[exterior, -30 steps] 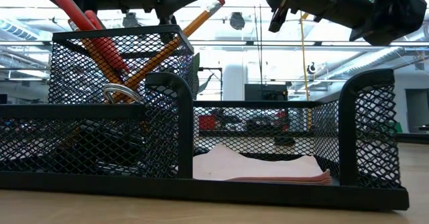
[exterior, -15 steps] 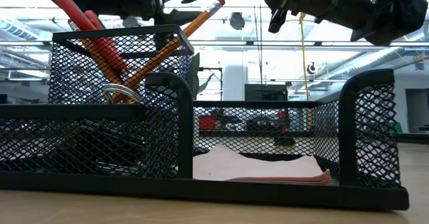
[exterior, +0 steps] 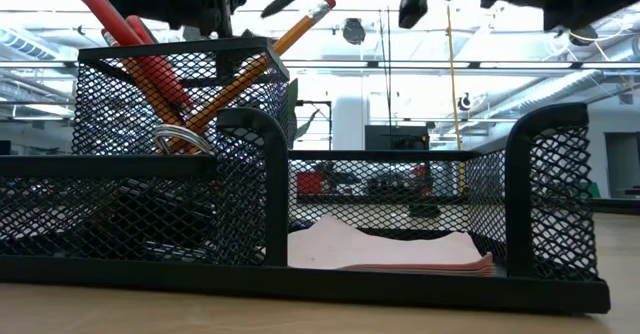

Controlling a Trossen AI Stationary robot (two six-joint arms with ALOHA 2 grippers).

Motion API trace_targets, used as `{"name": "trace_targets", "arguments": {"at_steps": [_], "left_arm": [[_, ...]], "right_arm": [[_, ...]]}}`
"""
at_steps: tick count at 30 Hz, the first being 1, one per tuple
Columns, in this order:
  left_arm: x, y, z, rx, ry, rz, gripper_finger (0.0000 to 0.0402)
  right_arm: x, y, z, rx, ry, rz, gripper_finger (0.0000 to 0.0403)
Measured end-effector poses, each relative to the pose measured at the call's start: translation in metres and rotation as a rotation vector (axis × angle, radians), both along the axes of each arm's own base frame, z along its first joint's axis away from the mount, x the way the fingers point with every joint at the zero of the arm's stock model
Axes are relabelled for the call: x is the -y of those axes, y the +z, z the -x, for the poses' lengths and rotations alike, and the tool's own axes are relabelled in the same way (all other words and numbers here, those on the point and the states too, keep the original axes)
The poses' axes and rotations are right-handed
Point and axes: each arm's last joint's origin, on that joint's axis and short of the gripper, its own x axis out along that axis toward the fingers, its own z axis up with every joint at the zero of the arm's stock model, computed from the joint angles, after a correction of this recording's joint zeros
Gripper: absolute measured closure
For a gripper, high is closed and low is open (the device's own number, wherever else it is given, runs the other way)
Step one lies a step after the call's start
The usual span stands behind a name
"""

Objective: Pick and place office supplies into organizer
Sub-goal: Put the black pen into the black desk organizer

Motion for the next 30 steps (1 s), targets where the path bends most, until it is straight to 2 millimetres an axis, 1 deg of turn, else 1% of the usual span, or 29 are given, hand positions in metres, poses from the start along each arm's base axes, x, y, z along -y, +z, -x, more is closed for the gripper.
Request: {"name": "trace_targets", "arguments": {"at_steps": [2, 6, 10, 13, 16, 19, 22, 27, 30], "left_arm": [[-0.004, 0.003, 0.008, -0.034, 0.014, -0.019, 0.0103], [-0.01, 0.009, 0.022, -0.07, 0.077, -0.046, 0.0103], [-0.013, 0.017, 0.032, -0.057, 0.111, -0.071, 0.0103], [-0.013, 0.023, 0.036, -0.021, 0.12, -0.087, 0.0103], [-0.013, 0.028, 0.041, -0.002, 0.122, -0.111, 0.0102], [-0.014, 0.029, 0.044, -0.007, 0.13, -0.126, 0.0101], [-0.014, 0.03, 0.045, -0.003, 0.13, -0.129, 0.0103], [-0.014, 0.03, 0.046, -0.007, 0.129, -0.134, 0.0101], [-0.014, 0.029, 0.046, -0.011, 0.128, -0.134, 0.0103]], "right_arm": [[-0.008, 0.005, -0.006, -0.044, 0.015, 0.04, 0.0369], [-0.02, 0.022, -0.018, -0.125, 0.045, 0.097, 0.0374], [-0.029, 0.036, -0.024, -0.2, 0.066, 0.123, 0.0371], [-0.034, 0.048, -0.028, -0.241, 0.083, 0.137, 0.0371], [-0.039, 0.054, -0.028, -0.281, 0.1, 0.167, 0.0374], [-0.044, 0.059, -0.028, -0.267, 0.113, 0.192, 0.0373], [-0.047, 0.059, -0.033, -0.263, 0.118, 0.206, 0.0372], [-0.054, 0.051, -0.051, -0.312, 0.124, 0.265, 0.0374], [-0.057, 0.055, -0.058, -0.332, 0.124, 0.261, 0.037]]}}
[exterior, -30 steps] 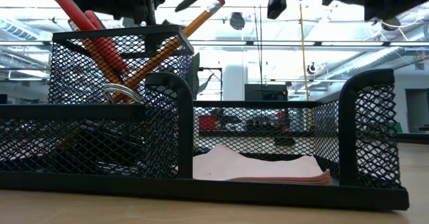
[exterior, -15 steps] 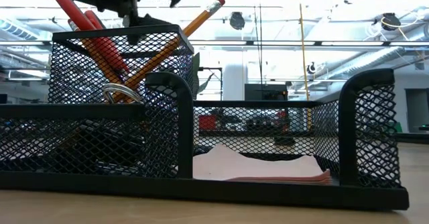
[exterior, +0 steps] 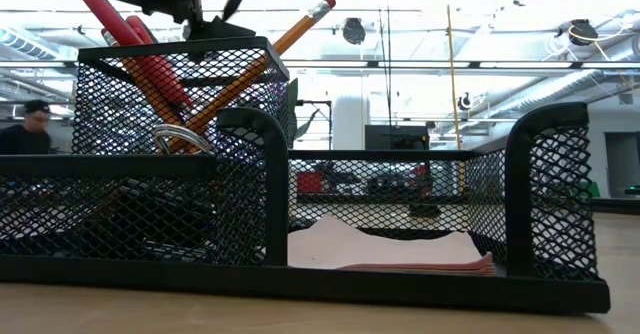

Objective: Pick and place office supplies into organizer
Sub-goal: Put the black pen into the black desk organizer, then put the black binder clip into the black desk organizer

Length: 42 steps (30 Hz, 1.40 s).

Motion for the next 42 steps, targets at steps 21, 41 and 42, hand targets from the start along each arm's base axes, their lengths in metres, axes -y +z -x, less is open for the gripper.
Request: {"name": "trace_targets", "arguments": {"at_steps": [21, 41, 42], "left_arm": [[0.0, -0.002, 0.0, -0.022, -0.004, -0.015, 0.0101], [0.001, -0.007, 0.001, -0.073, 0.012, -0.021, 0.0105], [0.001, -0.007, 0.001, -0.08, 0.016, -0.024, 0.0105]], "right_arm": [[-0.001, -0.045, -0.049, -0.234, 0.065, -0.055, 0.0341], [0.006, -0.011, -0.03, -0.153, 0.001, 0.103, 0.0339], [0.007, -0.008, -0.027, -0.167, -0.002, 0.1, 0.0339]]}}
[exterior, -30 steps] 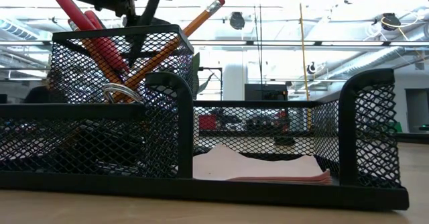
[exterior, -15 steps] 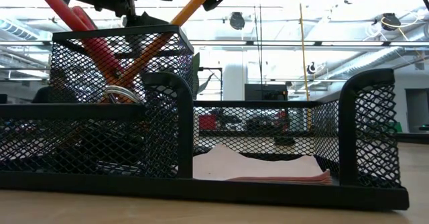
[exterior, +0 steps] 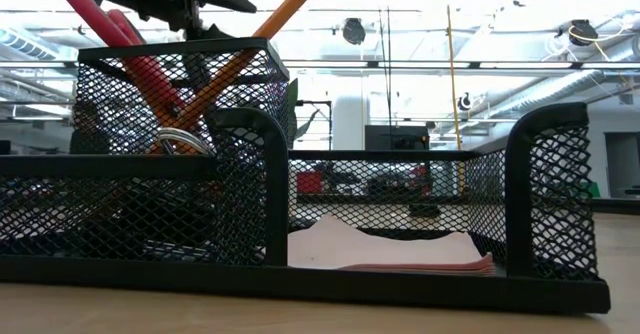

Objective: Pick and place office supplies into organizer
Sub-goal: Put the black binder clip into the black desk organizer

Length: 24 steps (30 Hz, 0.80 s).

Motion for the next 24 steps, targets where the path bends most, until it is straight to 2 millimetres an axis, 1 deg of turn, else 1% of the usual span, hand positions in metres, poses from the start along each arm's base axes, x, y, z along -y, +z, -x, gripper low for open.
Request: {"name": "trace_targets", "arguments": {"at_steps": [2, 4, 6, 8, 13, 18, 22, 24], "left_arm": [[0.002, 0.0, 0.0, -0.004, 0.0, -0.011, 0.0105], [0.004, -0.002, 0.0, -0.019, 0.004, -0.011, 0.0105], [0.006, -0.003, -0.001, -0.032, 0.014, -0.008, 0.0105], [0.006, -0.007, -0.005, -0.041, 0.033, 0.005, 0.0105], [0.006, -0.024, -0.021, -0.096, 0.056, 0.087, 0.0105], [0.003, -0.045, -0.04, -0.133, 0.108, 0.21, 0.0105], [0.002, -0.052, -0.051, -0.099, 0.133, 0.296, 0.0105], [0.002, -0.052, -0.055, -0.059, 0.134, 0.319, 0.0105]], "right_arm": [[0.003, 0.002, 0.007, -0.022, -0.023, -0.035, 0.0339], [0.007, -0.003, 0.014, -0.012, -0.048, -0.083, 0.0339], [0.011, -0.014, 0.024, -0.002, -0.066, -0.126, 0.0339], [0.015, -0.025, 0.037, 0.043, -0.08, -0.181, 0.0339], [0.029, -0.046, 0.078, 0.279, -0.09, -0.347, 0.0339], [0.046, -0.069, 0.123, 0.462, -0.22, -0.417, 0.0339], [0.053, -0.077, 0.152, 0.596, -0.204, -0.516, 0.0339], [0.055, -0.079, 0.165, 0.66, -0.182, -0.515, 0.0339]]}}
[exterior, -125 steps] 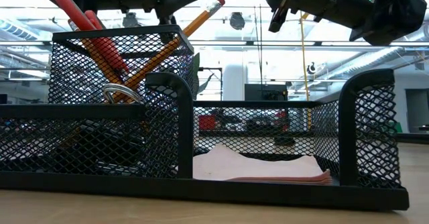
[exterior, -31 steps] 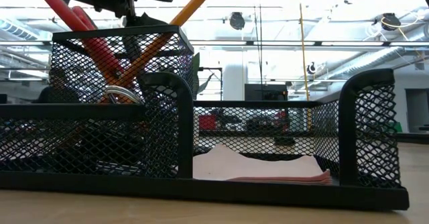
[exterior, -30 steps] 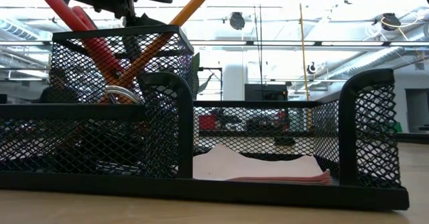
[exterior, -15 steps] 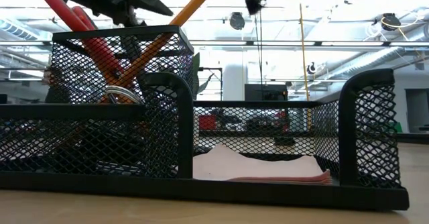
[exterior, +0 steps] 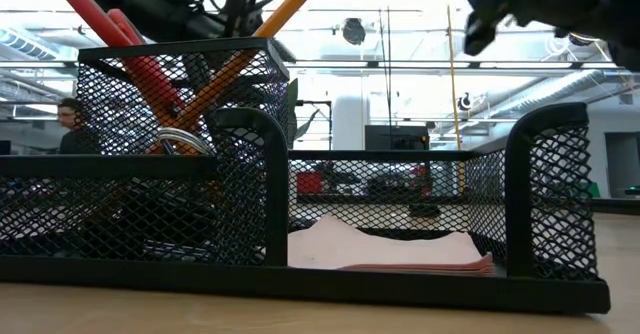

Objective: Pick and place office supplies into organizer
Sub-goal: Put the black binder clip into the black desk organizer

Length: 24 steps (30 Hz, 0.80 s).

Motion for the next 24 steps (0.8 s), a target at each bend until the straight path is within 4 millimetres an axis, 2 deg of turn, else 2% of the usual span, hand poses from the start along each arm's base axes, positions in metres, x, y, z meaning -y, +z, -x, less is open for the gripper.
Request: {"name": "trace_targets", "arguments": {"at_steps": [4, 8, 16, 19, 24], "left_arm": [[0.0, 0.002, -0.004, 0.052, 0.006, 0.014, 0.0105], [-0.002, 0.011, -0.015, 0.035, 0.001, -0.003, 0.0105], [-0.003, 0.024, -0.07, -0.149, -0.063, -0.016, 0.0105], [-0.003, 0.022, -0.083, -0.221, -0.073, -0.004, 0.0105], [-0.004, 0.017, -0.099, -0.245, -0.077, 0.0, 0.0105]], "right_arm": [[0.004, -0.01, 0.021, 0.036, 0.008, 0.033, 0.0339], [0.009, -0.015, 0.03, 0.027, -0.01, 0.045, 0.0339], [0.011, -0.012, 0.048, 0.1, 0.006, 0.108, 0.0339], [0.013, -0.002, 0.056, 0.167, -0.001, 0.06, 0.0339], [0.009, -0.001, 0.059, 0.149, 0.03, 0.072, 0.0339]]}}
